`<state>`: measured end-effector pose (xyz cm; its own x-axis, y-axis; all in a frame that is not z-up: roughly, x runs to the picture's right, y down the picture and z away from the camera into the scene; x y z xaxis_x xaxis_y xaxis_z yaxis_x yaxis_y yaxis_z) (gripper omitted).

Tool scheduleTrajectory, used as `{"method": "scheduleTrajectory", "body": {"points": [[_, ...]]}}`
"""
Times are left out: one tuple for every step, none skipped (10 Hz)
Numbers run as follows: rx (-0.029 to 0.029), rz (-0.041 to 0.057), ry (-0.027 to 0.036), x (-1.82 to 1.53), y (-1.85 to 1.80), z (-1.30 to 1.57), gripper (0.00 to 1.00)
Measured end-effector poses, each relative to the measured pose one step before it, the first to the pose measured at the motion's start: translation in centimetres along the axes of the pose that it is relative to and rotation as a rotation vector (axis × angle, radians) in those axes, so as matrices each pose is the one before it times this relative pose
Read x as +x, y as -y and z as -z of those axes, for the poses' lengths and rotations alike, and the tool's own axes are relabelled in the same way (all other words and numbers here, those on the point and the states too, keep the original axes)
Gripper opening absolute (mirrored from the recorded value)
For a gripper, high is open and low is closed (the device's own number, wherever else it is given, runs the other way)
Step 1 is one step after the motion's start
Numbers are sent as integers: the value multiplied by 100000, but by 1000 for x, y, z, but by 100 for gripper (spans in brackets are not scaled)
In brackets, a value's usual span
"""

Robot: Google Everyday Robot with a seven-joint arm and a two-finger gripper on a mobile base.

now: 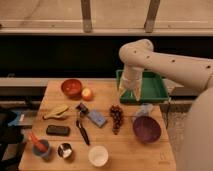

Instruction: Place sponge in red bowl

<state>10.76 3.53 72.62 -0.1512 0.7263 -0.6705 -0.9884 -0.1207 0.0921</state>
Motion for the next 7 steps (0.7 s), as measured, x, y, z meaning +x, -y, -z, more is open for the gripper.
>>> {"method": "scheduleTrajectory", "body": {"points": [[-942, 10724, -2057, 255, -2461, -589, 65], [-992, 7903, -1263, 364, -1283, -391, 65], [-1483, 11069, -1571, 781, -1515, -474, 65], [-1492, 13161, -1060, 960, -1229, -380, 65], [-329, 7941, -892, 792, -800, -211, 65], [62, 9064, -986, 766, -875, -282, 65], [-116, 4791, -405, 273, -635, -136, 65]]}}
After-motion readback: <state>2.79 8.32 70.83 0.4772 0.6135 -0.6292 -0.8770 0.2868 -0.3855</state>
